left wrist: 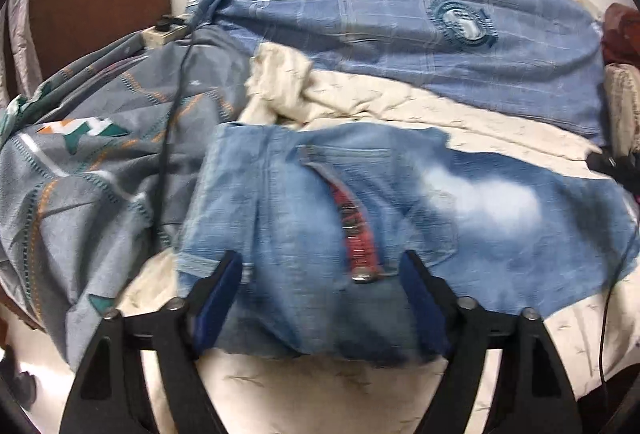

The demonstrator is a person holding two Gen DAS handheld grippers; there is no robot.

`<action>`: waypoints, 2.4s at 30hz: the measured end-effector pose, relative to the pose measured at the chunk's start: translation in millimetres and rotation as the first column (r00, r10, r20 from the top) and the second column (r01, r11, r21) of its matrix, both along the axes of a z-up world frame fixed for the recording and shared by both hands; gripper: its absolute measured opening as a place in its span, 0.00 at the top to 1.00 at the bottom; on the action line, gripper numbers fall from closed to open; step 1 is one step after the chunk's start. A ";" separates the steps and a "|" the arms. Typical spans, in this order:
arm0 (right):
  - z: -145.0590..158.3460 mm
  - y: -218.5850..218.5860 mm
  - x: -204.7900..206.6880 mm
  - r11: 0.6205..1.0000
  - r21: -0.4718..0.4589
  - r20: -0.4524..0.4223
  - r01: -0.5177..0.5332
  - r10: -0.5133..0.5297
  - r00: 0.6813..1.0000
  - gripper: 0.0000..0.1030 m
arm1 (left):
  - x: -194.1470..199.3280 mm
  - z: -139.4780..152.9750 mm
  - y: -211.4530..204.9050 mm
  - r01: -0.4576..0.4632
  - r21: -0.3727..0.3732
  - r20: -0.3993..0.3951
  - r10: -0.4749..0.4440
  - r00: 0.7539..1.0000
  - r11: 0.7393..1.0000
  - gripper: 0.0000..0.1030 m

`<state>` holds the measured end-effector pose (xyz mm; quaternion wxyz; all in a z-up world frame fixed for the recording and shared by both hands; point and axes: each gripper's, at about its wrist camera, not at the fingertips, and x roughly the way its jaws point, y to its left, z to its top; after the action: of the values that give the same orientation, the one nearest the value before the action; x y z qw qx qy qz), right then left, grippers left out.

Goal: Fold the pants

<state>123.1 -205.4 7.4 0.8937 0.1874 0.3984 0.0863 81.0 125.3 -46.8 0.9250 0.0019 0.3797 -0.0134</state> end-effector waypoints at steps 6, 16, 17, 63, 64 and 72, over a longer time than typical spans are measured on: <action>-2.9 -66.1 -75.4 0.987 0.087 0.044 0.133 -0.137 0.990 0.93 | -10.5 4.7 -49.7 0.098 0.049 0.039 -0.100 0.994 0.994 0.15; -32.8 -130.4 -92.3 0.932 0.215 -0.079 0.292 -0.281 0.956 0.90 | -2.2 -0.5 -125.3 0.195 0.103 0.021 -0.198 0.980 0.975 0.15; -37.3 -129.5 -89.9 0.934 0.208 -0.101 0.291 -0.275 0.956 0.90 | 1.1 -3.8 -131.2 0.196 0.097 0.002 -0.197 0.980 0.976 0.15; 0.2 -88.3 -110.8 0.973 0.000 0.156 0.229 -0.226 0.962 0.89 | -3.2 9.2 -166.7 0.215 0.105 0.051 -0.221 0.974 0.971 0.00; 10.2 -87.2 -119.9 0.972 0.015 0.235 0.235 -0.231 0.944 0.89 | -3.2 10.1 -166.0 0.215 0.098 0.051 -0.220 0.974 0.972 0.00; 19.6 -80.6 -135.0 0.959 -0.001 0.336 0.283 -0.266 0.903 0.12 | -2.5 13.4 -164.8 0.210 0.089 0.064 -0.216 0.974 0.974 0.00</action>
<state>-11.9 -286.0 27.0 0.9556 0.2021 0.2135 -0.0199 78.5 -39.4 -33.4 0.9307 0.0809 0.3432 -0.0971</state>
